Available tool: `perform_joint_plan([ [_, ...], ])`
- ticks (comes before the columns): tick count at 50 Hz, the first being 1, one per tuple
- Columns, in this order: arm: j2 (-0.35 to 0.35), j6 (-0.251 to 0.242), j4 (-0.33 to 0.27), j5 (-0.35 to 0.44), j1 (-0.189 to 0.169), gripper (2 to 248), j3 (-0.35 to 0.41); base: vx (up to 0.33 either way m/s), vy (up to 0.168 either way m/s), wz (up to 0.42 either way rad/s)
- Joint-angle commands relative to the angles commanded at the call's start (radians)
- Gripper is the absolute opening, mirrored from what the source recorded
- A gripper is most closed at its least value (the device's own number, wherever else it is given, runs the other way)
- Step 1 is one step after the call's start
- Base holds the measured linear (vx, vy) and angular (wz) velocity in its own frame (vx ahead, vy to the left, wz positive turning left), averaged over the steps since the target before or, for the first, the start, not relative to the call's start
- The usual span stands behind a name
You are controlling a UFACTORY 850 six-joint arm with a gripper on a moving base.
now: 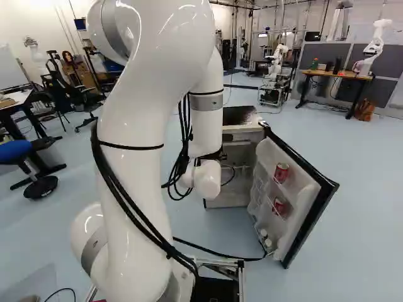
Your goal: Grab a drink from the fridge
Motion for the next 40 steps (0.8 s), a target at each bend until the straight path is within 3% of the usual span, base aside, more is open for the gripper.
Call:
perform_joint_plan([
  [40,0.125,0.0,0.0,0.0,0.001,89,0.026,0.0,0.0,0.0],
])
